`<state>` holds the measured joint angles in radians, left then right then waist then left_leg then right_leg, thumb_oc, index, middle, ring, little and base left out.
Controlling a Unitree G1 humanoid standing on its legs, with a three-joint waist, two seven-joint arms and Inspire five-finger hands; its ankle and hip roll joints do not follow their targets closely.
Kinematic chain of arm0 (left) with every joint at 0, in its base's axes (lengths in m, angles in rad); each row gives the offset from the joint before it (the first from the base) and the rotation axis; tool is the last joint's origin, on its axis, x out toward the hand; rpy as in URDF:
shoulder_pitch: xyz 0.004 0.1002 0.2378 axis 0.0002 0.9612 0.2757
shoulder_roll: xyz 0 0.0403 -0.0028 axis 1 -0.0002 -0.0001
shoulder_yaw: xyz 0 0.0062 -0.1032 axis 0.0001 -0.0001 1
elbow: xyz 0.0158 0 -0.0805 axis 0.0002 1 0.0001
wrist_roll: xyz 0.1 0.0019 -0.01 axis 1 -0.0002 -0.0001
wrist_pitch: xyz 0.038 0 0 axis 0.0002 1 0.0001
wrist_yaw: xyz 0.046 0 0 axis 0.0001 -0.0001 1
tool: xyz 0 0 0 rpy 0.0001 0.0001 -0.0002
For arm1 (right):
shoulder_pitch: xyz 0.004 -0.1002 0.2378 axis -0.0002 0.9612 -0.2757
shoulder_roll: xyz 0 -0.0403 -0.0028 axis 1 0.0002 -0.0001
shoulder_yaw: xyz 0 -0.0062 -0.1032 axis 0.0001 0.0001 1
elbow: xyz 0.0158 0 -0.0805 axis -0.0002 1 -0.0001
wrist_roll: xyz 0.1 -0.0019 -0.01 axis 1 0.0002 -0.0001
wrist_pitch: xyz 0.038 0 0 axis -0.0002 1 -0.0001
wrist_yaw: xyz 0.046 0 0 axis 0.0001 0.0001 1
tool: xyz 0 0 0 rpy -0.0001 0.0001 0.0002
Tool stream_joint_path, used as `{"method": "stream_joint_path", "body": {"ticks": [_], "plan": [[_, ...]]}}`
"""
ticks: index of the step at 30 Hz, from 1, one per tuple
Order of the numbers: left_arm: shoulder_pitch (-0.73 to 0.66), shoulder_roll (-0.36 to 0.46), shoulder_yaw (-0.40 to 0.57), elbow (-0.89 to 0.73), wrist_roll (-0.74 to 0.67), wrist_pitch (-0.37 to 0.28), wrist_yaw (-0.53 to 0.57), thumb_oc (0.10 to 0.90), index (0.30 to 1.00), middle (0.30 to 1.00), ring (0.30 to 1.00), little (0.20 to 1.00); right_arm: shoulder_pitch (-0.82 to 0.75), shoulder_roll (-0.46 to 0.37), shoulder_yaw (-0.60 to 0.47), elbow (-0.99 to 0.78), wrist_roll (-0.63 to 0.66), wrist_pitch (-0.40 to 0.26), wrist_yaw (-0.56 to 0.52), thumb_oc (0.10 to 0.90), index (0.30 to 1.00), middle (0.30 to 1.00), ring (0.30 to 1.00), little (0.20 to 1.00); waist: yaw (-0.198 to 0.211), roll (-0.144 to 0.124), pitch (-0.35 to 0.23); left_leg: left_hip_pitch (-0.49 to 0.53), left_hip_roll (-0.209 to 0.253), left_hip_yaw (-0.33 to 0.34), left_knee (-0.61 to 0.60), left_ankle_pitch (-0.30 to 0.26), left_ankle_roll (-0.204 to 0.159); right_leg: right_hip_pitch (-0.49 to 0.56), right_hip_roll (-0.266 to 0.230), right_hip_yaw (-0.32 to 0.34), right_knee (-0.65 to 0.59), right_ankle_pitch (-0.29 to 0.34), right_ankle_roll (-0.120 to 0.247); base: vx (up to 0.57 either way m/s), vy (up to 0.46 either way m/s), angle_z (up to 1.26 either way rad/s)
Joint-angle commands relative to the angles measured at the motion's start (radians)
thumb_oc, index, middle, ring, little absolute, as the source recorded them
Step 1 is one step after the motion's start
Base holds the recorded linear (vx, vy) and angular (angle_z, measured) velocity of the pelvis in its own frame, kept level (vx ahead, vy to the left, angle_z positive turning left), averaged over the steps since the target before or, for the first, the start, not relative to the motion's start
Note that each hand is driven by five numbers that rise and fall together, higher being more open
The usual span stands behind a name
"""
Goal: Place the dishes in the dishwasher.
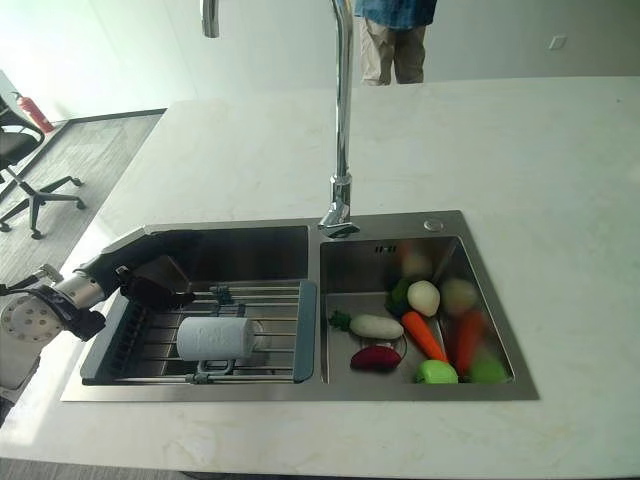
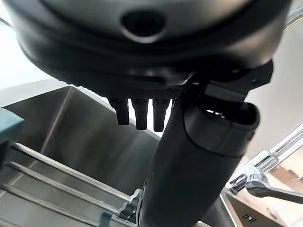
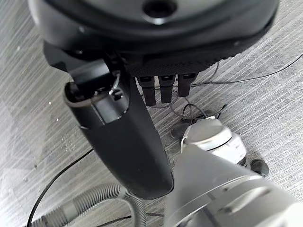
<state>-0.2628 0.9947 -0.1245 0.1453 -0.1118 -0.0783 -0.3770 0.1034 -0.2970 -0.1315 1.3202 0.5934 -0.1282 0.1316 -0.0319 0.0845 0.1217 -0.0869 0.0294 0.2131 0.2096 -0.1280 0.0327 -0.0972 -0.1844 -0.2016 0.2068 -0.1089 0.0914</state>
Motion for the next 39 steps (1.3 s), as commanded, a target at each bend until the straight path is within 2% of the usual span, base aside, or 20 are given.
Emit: {"method": "stream_joint_path", "body": {"ticks": [1,8,15,28,34,37,39], "plan": [[-0.154,0.097,0.085,-0.097,-0.081,0.013,-0.065,0.8,0.9,0.9,0.9,0.9,-0.015,-0.041,-0.016,-0.01,0.046,-0.016,-0.005,0.8,0.9,0.9,0.9,0.9,-0.007,0.002,-0.035,-0.016,0.035,-0.048,0.09,-0.164,-0.044,-0.002,-0.032,0.03,0.093,-0.108,0.093,0.0,0.0,0.0],[-0.162,0.175,0.115,-0.168,-0.195,0.061,-0.122,0.8,0.9,0.9,0.9,0.9,-0.021,-0.053,-0.012,0.0,0.039,-0.008,-0.002,0.8,0.9,0.9,0.9,0.9,0.012,0.01,-0.036,-0.026,0.032,-0.056,0.09,-0.156,-0.047,-0.003,-0.037,0.014,0.093,-0.108,0.094,-0.01,0.014,0.08],[-0.153,0.211,0.144,-0.224,-0.273,0.089,-0.187,0.8,0.9,0.9,0.9,0.9,-0.027,-0.064,-0.007,0.005,0.044,-0.011,0.006,0.8,0.9,0.9,0.9,0.9,0.027,0.011,-0.038,-0.037,0.031,-0.06,0.09,-0.149,-0.049,-0.005,-0.042,0.0,0.093,-0.107,0.096,-0.01,0.001,0.08],[-0.19,0.234,0.1,-0.268,-0.279,0.167,-0.293,0.8,0.9,0.9,0.9,0.9,-0.033,-0.079,-0.004,0.011,0.052,0.001,0.01,0.8,0.9,0.9,0.9,0.9,0.025,0.015,-0.031,-0.043,0.034,-0.052,0.09,-0.142,-0.053,-0.011,-0.043,0.001,0.093,-0.103,0.097,0.0,0.0,0.02],[-0.194,0.243,0.08,-0.26,-0.234,0.156,-0.332,0.8,0.9,0.9,0.9,0.9,-0.028,-0.082,-0.01,0.014,0.061,-0.004,0.02,0.8,0.9,0.9,0.9,0.9,0.022,0.015,-0.028,-0.046,0.034,-0.052,0.09,-0.142,-0.053,-0.015,-0.043,0.003,0.093,-0.102,0.097,0.0,0.0,0.01],[-0.201,0.231,0.066,-0.282,-0.259,0.21,-0.371,0.8,0.9,0.9,0.9,0.9,-0.03,-0.081,-0.011,0.012,0.061,-0.003,0.018,0.8,0.9,0.9,0.9,0.9,0.019,0.015,-0.025,-0.046,0.035,-0.048,0.09,-0.142,-0.053,-0.017,-0.044,0.004,0.093,-0.1,0.098,0.0,0.0,0.0],[-0.198,0.225,0.057,-0.282,-0.243,0.214,-0.374,0.8,0.9,0.9,0.9,0.9,-0.029,-0.08,-0.011,0.013,0.064,-0.003,0.017,0.8,0.9,0.9,0.9,0.9,0.018,0.016,-0.025,-0.046,0.035,-0.047,0.09,-0.142,-0.053,-0.018,-0.043,0.005,0.093,-0.1,0.098,0.0,0.0,0.0]]}}
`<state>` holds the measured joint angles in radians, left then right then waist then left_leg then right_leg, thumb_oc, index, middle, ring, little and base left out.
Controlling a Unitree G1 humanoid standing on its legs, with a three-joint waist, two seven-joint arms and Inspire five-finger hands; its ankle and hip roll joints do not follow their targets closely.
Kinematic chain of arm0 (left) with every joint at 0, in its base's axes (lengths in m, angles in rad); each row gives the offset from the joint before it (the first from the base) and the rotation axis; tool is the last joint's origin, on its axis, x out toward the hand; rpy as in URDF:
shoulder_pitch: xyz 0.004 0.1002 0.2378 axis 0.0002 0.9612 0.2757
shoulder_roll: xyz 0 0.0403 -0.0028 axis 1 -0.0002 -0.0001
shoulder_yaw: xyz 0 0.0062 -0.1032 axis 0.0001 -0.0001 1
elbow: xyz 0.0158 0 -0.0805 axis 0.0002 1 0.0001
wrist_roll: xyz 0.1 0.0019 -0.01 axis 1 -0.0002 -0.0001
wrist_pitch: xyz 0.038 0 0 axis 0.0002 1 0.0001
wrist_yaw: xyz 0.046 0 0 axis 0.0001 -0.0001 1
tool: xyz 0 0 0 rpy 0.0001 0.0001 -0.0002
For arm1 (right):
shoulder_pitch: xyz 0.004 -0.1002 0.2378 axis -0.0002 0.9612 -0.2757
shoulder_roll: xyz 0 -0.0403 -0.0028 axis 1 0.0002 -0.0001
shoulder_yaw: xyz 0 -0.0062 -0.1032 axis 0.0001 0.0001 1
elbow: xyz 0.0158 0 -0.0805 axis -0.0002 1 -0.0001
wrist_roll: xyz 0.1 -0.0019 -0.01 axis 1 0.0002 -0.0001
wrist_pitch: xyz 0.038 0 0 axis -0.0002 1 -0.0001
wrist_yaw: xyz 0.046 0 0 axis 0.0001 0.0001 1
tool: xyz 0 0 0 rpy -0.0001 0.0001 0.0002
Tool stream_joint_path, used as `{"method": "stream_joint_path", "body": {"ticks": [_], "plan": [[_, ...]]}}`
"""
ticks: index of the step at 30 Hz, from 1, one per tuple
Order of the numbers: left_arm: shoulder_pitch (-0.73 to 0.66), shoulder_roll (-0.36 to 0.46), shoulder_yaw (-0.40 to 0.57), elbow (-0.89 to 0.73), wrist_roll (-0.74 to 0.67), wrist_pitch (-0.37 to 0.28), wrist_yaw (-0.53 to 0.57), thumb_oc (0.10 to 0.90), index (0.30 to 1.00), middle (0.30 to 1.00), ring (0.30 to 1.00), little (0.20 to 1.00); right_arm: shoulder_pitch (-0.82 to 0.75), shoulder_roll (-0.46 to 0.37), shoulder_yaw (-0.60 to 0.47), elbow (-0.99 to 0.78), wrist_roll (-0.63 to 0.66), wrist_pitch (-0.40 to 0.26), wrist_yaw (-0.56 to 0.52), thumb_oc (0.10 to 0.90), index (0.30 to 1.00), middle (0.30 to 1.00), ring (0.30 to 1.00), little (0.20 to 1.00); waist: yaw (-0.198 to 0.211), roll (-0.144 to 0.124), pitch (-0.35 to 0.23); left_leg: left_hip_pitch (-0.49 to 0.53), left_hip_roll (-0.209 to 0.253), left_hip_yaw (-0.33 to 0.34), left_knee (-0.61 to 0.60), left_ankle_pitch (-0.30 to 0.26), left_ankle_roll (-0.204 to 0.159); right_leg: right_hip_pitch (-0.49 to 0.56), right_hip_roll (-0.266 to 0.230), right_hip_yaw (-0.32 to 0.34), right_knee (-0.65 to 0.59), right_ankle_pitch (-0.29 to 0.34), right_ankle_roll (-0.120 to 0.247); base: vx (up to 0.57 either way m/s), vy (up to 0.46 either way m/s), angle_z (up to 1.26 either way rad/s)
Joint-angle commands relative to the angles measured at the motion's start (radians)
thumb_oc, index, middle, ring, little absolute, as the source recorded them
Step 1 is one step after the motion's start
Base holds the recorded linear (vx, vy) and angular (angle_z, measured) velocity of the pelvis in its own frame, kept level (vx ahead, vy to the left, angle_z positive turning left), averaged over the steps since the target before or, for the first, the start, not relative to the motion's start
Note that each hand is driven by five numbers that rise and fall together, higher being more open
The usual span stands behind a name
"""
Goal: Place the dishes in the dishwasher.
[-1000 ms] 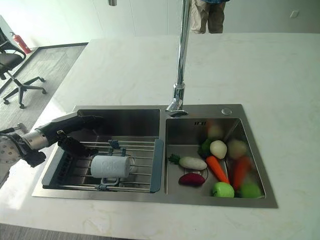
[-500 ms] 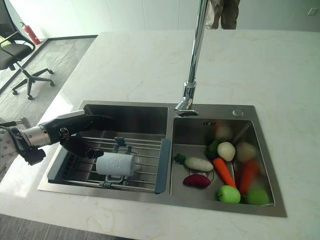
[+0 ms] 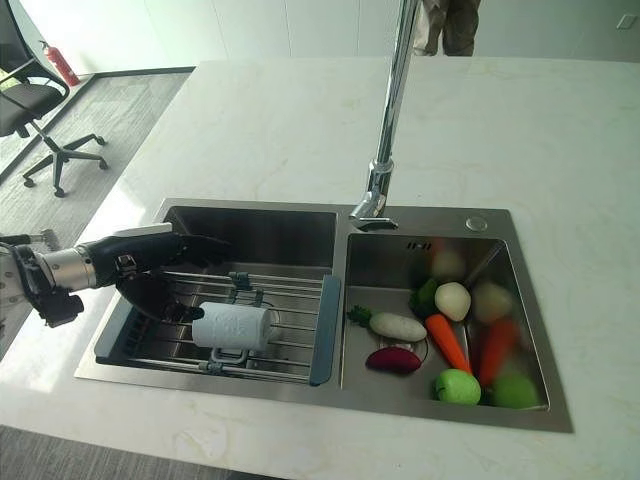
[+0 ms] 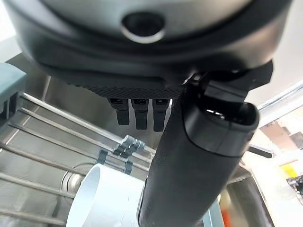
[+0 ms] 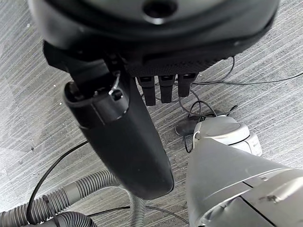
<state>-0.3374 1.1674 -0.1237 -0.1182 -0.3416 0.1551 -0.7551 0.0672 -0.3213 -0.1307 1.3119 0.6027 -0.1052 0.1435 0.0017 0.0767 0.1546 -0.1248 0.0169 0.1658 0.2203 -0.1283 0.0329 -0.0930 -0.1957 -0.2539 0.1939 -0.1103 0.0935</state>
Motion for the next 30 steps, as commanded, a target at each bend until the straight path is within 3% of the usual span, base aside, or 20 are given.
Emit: {"method": "stream_joint_path", "body": {"ticks": [1,14,20,30], "plan": [[-0.122,0.052,0.054,-0.015,-0.005,-0.022,-0.002,0.8,0.9,0.9,0.9,0.9,0.008,-0.056,-0.012,0.022,0.055,-0.026,0.005,0.8,0.9,0.9,0.9,0.9,-0.016,0.024,-0.058,-0.008,0.048,0.001,0.08,-0.142,-0.053,-0.022,-0.032,0.058,0.106,-0.099,0.096,0.0,0.0,0.0],[-0.147,0.04,0.002,-0.027,0.085,-0.043,-0.027,0.8,0.9,0.9,0.9,0.9,0.015,-0.049,-0.006,0.011,0.067,-0.026,0.001,0.8,0.9,0.9,0.9,0.9,-0.027,0.023,-0.05,-0.009,0.049,0.014,0.08,-0.142,-0.051,-0.03,-0.034,0.066,0.106,-0.092,0.099,0.0,0.0,0.0],[-0.142,0.043,-0.007,-0.004,0.255,-0.179,0.06,0.8,0.9,0.9,0.9,0.9,0.019,-0.046,-0.008,0.008,0.073,-0.024,0.006,0.8,0.9,0.9,0.9,0.9,-0.034,0.021,-0.044,-0.009,0.05,0.015,0.08,-0.143,-0.051,-0.032,-0.031,0.073,0.106,-0.093,0.097,0.0,0.0,0.0],[-0.143,0.016,-0.04,-0.048,0.23,-0.144,-0.041,0.8,0.9,0.9,0.9,0.9,0.023,-0.045,-0.012,0.0,0.074,-0.025,0.0,0.8,0.9,0.9,0.9,0.9,-0.049,0.023,-0.039,-0.007,0.054,0.028,0.08,-0.143,-0.053,-0.037,-0.034,0.08,0.106,-0.088,0.101,0.0,0.003,-0.03]]}}
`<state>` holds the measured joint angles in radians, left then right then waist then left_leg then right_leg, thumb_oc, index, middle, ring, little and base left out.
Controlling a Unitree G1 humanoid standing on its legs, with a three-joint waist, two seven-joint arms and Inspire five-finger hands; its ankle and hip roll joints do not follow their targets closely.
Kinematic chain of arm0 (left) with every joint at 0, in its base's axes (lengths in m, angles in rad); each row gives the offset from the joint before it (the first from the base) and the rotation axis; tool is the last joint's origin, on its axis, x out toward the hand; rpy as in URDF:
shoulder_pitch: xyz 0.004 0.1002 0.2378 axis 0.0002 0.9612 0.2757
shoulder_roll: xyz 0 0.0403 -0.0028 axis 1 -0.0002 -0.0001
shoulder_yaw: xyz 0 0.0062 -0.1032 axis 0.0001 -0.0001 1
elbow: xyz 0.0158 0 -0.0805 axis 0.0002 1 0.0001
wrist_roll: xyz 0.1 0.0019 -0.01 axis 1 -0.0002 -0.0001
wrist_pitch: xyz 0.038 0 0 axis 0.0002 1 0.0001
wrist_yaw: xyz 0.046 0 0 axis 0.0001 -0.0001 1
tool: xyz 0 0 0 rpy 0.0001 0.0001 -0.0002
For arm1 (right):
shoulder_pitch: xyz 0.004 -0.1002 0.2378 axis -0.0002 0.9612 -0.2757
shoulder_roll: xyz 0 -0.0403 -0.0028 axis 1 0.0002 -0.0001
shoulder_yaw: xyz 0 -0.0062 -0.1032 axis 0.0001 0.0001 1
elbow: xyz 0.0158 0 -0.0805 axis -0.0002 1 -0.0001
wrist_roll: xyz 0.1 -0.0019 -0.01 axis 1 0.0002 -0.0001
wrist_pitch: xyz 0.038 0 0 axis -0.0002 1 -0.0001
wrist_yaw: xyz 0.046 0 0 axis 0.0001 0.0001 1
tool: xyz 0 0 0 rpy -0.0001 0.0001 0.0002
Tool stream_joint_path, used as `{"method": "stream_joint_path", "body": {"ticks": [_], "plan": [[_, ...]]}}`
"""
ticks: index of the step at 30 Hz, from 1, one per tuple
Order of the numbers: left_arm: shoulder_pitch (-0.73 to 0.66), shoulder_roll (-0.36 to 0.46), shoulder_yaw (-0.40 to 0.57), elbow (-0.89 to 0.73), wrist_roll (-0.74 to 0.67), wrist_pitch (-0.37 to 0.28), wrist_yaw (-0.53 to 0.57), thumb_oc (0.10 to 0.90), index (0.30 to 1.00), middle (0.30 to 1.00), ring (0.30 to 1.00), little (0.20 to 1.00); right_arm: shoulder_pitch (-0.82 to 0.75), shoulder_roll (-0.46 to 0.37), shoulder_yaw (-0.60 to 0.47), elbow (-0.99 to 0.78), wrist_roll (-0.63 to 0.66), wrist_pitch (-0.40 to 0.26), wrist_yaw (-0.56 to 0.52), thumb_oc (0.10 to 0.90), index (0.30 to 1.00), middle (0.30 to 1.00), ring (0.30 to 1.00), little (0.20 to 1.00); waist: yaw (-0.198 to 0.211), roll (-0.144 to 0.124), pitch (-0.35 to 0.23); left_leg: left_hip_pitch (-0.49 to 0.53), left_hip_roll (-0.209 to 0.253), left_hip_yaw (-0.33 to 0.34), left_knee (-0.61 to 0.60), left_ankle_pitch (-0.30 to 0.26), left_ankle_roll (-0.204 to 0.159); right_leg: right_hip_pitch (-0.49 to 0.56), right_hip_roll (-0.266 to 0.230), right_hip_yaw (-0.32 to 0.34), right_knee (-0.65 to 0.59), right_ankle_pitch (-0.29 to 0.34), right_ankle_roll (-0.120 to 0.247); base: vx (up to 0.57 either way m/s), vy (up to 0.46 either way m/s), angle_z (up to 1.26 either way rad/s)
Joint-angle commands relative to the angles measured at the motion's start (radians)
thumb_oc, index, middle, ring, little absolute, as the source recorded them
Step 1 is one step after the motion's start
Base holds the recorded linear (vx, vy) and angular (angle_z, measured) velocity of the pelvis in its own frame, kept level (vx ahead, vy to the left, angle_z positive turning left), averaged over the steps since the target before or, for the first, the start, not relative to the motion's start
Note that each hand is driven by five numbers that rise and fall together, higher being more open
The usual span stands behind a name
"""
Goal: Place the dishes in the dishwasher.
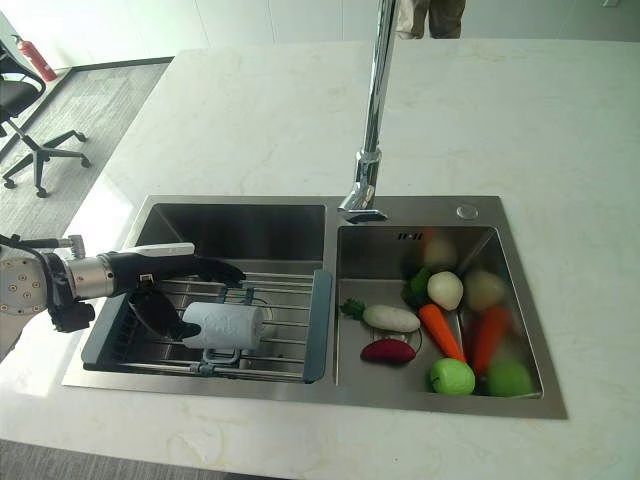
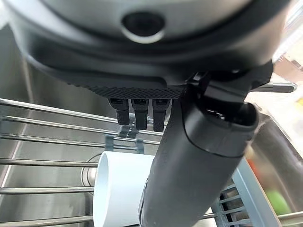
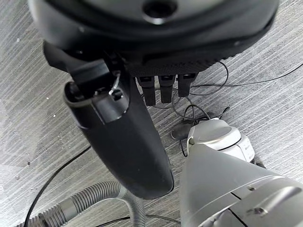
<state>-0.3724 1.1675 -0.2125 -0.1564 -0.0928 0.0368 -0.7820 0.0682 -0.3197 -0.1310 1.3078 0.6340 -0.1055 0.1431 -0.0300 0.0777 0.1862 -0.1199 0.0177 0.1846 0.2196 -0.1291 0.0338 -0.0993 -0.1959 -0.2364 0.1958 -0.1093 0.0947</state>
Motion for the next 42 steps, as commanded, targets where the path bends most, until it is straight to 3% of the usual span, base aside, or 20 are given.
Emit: {"method": "stream_joint_path", "body": {"ticks": [1,8,14,17,21,26,33,42], "plan": [[-0.115,0.01,0.037,-0.021,-0.043,-0.005,-0.025,0.8,0.9,0.9,0.9,0.9,0.021,-0.045,-0.009,0.003,0.044,-0.024,-0.004,0.8,0.9,0.9,0.9,0.9,-0.019,0.023,-0.071,-0.011,0.054,0.013,0.08,-0.142,-0.053,-0.031,-0.034,0.064,0.104,-0.088,0.1,0.0,0.0,0.0],[-0.148,-0.008,-0.009,-0.04,-0.101,0.079,-0.106,0.8,0.9,0.9,0.9,0.9,0.023,-0.048,-0.012,0.005,0.045,-0.021,-0.004,0.8,0.9,0.9,0.9,0.9,-0.028,0.027,-0.068,-0.009,0.056,0.025,0.08,-0.143,-0.054,-0.035,-0.037,0.067,0.104,-0.085,0.103,0.0,0.001,0.0],[-0.163,-0.004,-0.04,-0.042,-0.035,0.134,-0.171,0.8,0.9,0.9,0.9,0.9,0.02,-0.052,-0.014,0.01,0.043,-0.023,0.0,0.8,0.9,0.9,0.9,0.9,-0.028,0.032,-0.066,-0.009,0.055,0.025,0.08,-0.141,-0.055,-0.035,-0.038,0.068,0.104,-0.083,0.103,0.0,0.0,0.0],[-0.159,0.007,-0.037,-0.039,0.036,0.111,-0.149,0.8,0.9,0.9,0.9,0.9,0.016,-0.057,-0.013,0.001,0.043,-0.019,-0.003,0.8,0.9,0.9,0.9,0.9,-0.025,0.035,-0.066,-0.01,0.054,0.023,0.08,-0.141,-0.055,-0.035,-0.039,0.068,0.104,-0.083,0.103,0.0,0.0,0.0],[-0.149,0.029,-0.022,-0.018,0.174,0.018,-0.105,0.8,0.9,0.9,0.9,0.9,0.016,-0.057,-0.011,-0.004,0.024,-0.026,-0.005,0.8,0.9,0.9,0.9,0.9,-0.02,0.032,-0.065,-0.012,0.051,0.015,0.08,-0.141,-0.053,-0.035,-0.037,0.068,0.104,-0.085,0.102,0.0,0.0,0.0],[-0.131,0.034,-0.002,-0.022,0.218,-0.019,-0.084,0.8,0.9,0.9,0.9,0.9,0.014,-0.055,-0.004,-0.012,0.026,-0.023,-0.01,0.8,0.9,0.9,0.9,0.9,-0.016,0.029,-0.061,-0.016,0.048,0.006,0.08,-0.141,-0.051,-0.038,-0.037,0.069,0.104,-0.083,0.102,0.0,0.0,0.0],[-0.091,0.021,0.016,-0.004,0.27,-0.041,-0.041,0.8,0.9,0.9,0.9,0.9,0.022,-0.058,-0.008,-0.014,0.014,-0.021,-0.004,0.8,0.9,0.9,0.9,0.9,-0.019,0.027,-0.053,-0.019,0.048,0.006,0.08,-0.141,-0.05,-0.041,-0.036,0.072,0.104,-0.082,0.102,0.0,0.0,0.0],[-0.071,-0.036,-0.012,0.005,0.233,-0.028,-0.035,0.8,0.9,0.9,0.9,0.9,0.022,-0.054,-0.01,-0.024,0.012,-0.025,-0.002,0.8,0.9,0.9,0.9,0.9,-0.023,0.026,-0.038,-0.03,0.046,0.01,0.08,-0.139,-0.048,-0.051,-0.043,0.073,0.104,-0.076,0.106,0.0,0.001,0.0]]}}
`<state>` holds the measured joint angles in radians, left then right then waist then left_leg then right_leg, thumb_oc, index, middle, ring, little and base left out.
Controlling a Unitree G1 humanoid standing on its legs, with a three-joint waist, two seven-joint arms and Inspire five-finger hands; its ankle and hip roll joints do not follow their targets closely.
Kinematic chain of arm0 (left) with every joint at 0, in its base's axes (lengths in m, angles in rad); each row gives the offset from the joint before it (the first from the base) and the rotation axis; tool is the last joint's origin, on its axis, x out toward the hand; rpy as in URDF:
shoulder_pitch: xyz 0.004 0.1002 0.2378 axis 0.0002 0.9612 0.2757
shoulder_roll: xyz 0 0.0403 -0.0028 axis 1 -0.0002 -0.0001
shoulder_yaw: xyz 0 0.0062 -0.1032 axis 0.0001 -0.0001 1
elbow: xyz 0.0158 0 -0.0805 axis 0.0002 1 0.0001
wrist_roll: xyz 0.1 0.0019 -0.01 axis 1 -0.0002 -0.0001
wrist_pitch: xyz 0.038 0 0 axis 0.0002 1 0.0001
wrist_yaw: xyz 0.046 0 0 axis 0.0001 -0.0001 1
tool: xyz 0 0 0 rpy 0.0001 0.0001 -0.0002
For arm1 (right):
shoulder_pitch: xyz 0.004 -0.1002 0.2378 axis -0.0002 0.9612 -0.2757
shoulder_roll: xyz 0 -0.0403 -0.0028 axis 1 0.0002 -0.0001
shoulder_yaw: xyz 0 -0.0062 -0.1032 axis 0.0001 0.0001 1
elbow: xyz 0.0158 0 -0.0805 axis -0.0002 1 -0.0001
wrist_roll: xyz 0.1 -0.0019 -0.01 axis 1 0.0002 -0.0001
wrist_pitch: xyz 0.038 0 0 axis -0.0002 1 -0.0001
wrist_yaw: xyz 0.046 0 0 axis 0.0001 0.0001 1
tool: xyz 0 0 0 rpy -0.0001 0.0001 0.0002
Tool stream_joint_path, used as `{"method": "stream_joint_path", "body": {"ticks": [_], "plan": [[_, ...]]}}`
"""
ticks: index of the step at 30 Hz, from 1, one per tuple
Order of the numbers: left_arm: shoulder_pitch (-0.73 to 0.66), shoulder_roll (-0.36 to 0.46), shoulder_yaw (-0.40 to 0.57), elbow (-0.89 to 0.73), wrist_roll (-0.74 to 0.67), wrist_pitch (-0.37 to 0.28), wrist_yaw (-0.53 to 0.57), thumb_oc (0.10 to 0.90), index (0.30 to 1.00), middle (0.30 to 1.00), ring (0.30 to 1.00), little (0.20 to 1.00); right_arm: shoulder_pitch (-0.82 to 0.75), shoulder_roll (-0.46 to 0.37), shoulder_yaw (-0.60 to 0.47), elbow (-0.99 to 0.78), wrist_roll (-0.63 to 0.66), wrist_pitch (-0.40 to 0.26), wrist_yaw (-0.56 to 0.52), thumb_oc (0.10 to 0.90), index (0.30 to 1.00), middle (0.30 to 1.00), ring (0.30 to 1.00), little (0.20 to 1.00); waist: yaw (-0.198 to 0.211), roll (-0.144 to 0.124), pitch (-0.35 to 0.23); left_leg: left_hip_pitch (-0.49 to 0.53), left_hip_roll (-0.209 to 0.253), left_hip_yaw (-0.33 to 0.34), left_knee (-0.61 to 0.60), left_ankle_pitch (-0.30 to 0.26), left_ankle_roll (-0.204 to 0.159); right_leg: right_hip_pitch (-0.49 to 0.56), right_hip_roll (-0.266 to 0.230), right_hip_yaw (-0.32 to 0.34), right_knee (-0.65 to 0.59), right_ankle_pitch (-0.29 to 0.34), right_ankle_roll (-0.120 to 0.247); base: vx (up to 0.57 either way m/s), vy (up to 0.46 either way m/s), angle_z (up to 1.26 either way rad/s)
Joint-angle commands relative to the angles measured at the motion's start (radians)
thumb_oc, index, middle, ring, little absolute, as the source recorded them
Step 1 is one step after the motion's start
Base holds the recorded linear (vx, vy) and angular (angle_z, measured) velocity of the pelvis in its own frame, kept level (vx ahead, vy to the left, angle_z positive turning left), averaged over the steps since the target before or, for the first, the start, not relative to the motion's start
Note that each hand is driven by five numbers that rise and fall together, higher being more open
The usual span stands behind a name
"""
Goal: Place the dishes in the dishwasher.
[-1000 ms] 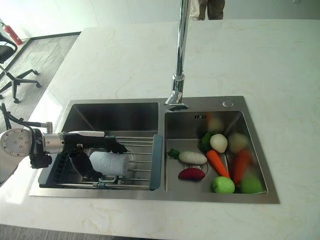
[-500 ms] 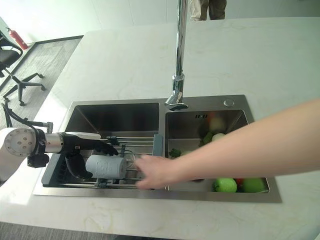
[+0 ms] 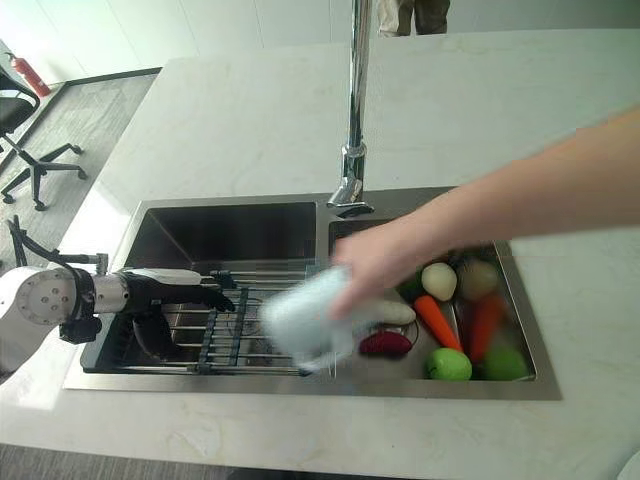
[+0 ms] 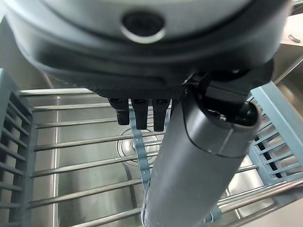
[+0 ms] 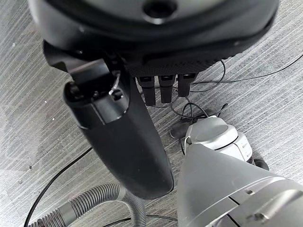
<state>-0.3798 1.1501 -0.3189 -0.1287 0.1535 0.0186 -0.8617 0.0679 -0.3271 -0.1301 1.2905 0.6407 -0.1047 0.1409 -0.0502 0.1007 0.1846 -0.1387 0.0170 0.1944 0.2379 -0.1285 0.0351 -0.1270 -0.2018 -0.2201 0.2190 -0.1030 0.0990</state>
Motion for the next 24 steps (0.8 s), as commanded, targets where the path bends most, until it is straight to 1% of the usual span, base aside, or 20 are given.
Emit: {"method": "stream_joint_path", "body": {"ticks": [1,5,7,9,10,12,14,15,17,19,21,24], "plan": [[-0.061,-0.026,0.087,-0.023,-0.015,-0.005,0.045,0.8,0.9,0.9,0.9,0.9,0.022,-0.045,-0.009,-0.007,0.005,-0.027,0.0,0.8,0.9,0.9,0.9,0.9,-0.004,0.004,-0.034,-0.01,0.047,0.002,0.062,-0.14,-0.05,-0.024,-0.038,0.057,0.081,-0.082,0.102,0.01,0.008,-0.04],[-0.063,-0.046,0.072,-0.021,-0.019,0.006,0.051,0.8,0.9,0.9,0.9,0.9,0.021,-0.044,-0.009,-0.007,0.001,-0.027,-0.003,0.8,0.9,0.9,0.9,0.9,-0.01,0.004,-0.032,-0.01,0.049,0.01,0.062,-0.139,-0.049,-0.025,-0.039,0.059,0.081,-0.08,0.102,0.0,0.001,-0.01],[-0.064,-0.052,0.062,-0.01,-0.01,0.007,0.075,0.8,0.9,0.9,0.9,0.9,0.02,-0.044,-0.011,-0.004,-0.001,-0.028,0.0,0.8,0.9,0.9,0.9,0.9,-0.011,0.005,-0.03,-0.009,0.05,0.011,0.062,-0.138,-0.051,-0.023,-0.039,0.058,0.081,-0.081,0.101,0.0,0.002,-0.02],[-0.058,-0.053,0.068,-0.001,-0.004,0.02,0.13,0.8,0.9,0.9,0.9,0.9,0.019,-0.042,-0.011,-0.003,-0.004,-0.027,-0.003,0.8,0.9,0.9,0.9,0.9,-0.009,0.004,-0.033,-0.008,0.053,0.011,0.062,-0.139,-0.051,-0.02,-0.038,0.056,0.081,-0.085,0.099,0.0,0.0,0.0],[-0.056,-0.054,0.08,0.011,-0.003,0.023,0.182,0.8,0.9,0.9,0.9,0.9,0.02,-0.042,-0.012,-0.001,-0.006,-0.027,-0.003,0.8,0.9,0.9,0.9,0.9,-0.007,0.004,-0.037,-0.005,0.054,0.011,0.062,-0.139,-0.052,-0.016,-0.036,0.054,0.081,-0.089,0.096,0.0,0.0,0.0],[-0.053,-0.054,0.09,0.023,-0.004,0.019,0.211,0.8,0.9,0.9,0.9,0.9,0.022,-0.04,-0.012,0.0,-0.008,-0.029,-0.003,0.8,0.9,0.9,0.9,0.9,-0.006,0.004,-0.038,-0.002,0.055,0.011,0.062,-0.139,-0.052,-0.013,-0.035,0.052,0.081,-0.09,0.095,0.0,0.0,0.0],[-0.047,-0.045,0.121,0.045,-0.018,0.008,0.293,0.8,0.9,0.9,0.9,0.9,0.022,-0.037,-0.012,0.001,-0.009,-0.03,-0.003,0.8,0.9,0.9,0.9,0.9,-0.001,0.002,-0.044,0.005,0.059,0.008,0.062,-0.139,-0.054,-0.003,-0.033,0.046,0.081,-0.095,0.091,0.0,0.0,0.0],[-0.044,-0.042,0.132,0.051,-0.023,0.003,0.315,0.8,0.9,0.9,0.9,0.9,0.021,-0.035,-0.012,0.002,-0.008,-0.032,-0.003,0.8,0.9,0.9,0.9,0.9,0.001,0.001,-0.046,0.006,0.059,0.007,0.062,-0.14,-0.054,0.0,-0.032,0.044,0.081,-0.097,0.09,0.0,-0.013,0.03],[-0.023,-0.041,0.179,0.065,-0.033,-0.02,0.375,0.8,0.9,0.9,0.9,0.9,0.021,-0.028,-0.013,0.0,-0.007,-0.036,-0.005,0.8,0.9,0.9,0.9,0.9,0.011,-0.003,-0.053,0.011,0.06,0.0,0.062,-0.14,-0.054,0.008,-0.027,0.04,0.081,-0.102,0.085,0.01,-0.027,0.11],[0.048,-0.04,0.296,0.062,-0.052,-0.065,0.471,0.8,0.9,0.9,0.9,0.9,0.018,-0.017,-0.017,-0.004,-0.007,-0.037,-0.014,0.8,0.9,0.9,0.9,0.9,0.03,-0.01,-0.064,0.018,0.06,-0.012,0.062,-0.143,-0.052,0.024,-0.022,0.03,0.081,-0.111,0.079,0.01,-0.017,0.05],[0.092,-0.04,0.363,0.062,-0.089,-0.085,0.496,0.8,0.9,0.9,0.9,0.9,0.018,-0.013,-0.024,-0.003,-0.012,-0.033,-0.017,0.8,0.9,0.9,0.9,0.9,0.04,-0.013,-0.07,0.023,0.061,-0.015,0.062,-0.144,-0.052,0.031,-0.02,0.025,0.081,-0.116,0.076,0.0,0.0,0.0],[0.136,-0.045,0.414,0.052,-0.164,-0.101,0.5,0.8,0.9,0.9,0.9,0.9,0.017,-0.009,-0.025,0.0,-0.016,-0.03,-0.023,0.8,0.9,0.9,0.9,0.9,0.046,-0.014,-0.076,0.027,0.061,-0.018,0.062,-0.147,-0.052,0.037,-0.019,0.021,0.081,-0.12,0.074,0.01,-0.001,0.05]]}}
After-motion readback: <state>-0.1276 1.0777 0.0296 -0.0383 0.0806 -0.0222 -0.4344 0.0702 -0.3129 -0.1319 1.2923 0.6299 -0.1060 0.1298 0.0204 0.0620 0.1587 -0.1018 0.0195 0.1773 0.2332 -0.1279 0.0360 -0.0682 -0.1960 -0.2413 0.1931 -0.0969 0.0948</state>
